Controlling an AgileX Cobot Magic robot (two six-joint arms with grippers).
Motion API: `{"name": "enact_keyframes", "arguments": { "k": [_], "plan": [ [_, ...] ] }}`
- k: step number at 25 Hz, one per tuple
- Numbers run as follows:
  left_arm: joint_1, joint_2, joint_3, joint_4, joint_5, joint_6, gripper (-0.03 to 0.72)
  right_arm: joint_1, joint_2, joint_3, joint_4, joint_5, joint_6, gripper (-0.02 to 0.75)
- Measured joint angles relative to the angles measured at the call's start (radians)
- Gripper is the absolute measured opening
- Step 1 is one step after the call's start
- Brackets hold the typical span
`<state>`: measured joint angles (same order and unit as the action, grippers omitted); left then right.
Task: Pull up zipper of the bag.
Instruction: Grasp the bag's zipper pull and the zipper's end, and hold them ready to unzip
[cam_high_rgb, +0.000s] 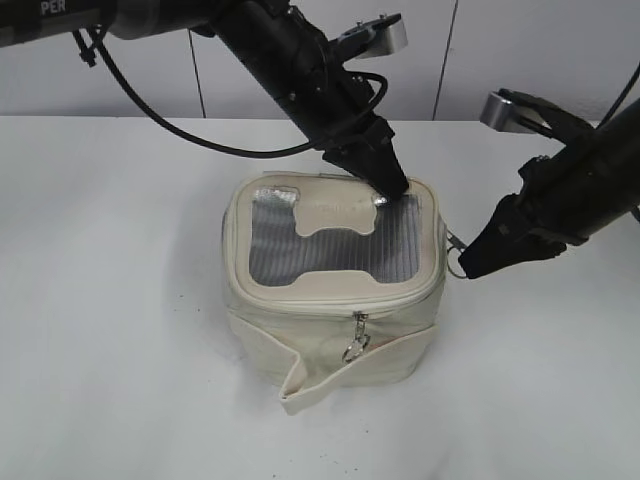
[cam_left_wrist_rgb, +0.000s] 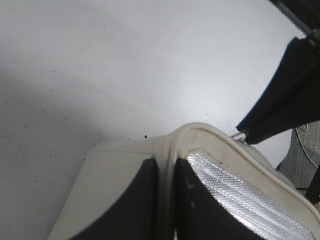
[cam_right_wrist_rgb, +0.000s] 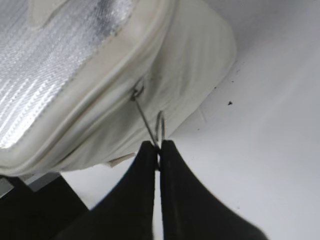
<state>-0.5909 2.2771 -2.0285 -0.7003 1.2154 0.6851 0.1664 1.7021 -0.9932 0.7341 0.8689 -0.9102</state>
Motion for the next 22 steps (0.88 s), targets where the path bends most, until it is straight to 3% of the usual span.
{"name": "enact_keyframes", "arguments": {
  "k": [7, 14, 22],
  "plan": [
    [0.0, 0.0, 0.0, 0.0, 0.0, -0.013, 0.064, 0.01, -0.026, 0.012, -0.022, 0.091, 0.039, 0.006],
    [0.0, 0.0, 0.0, -0.001, 0.004, -0.013, 0.064, 0.088, -0.145, 0.133, -0.035, 0.1, 0.089, 0.006],
    [-0.003, 0.0, 0.0, -0.007, 0.04, -0.013, 0.063, 0.343, -0.202, 0.166, -0.005, -0.026, 0.183, 0.006]
  ]
}}
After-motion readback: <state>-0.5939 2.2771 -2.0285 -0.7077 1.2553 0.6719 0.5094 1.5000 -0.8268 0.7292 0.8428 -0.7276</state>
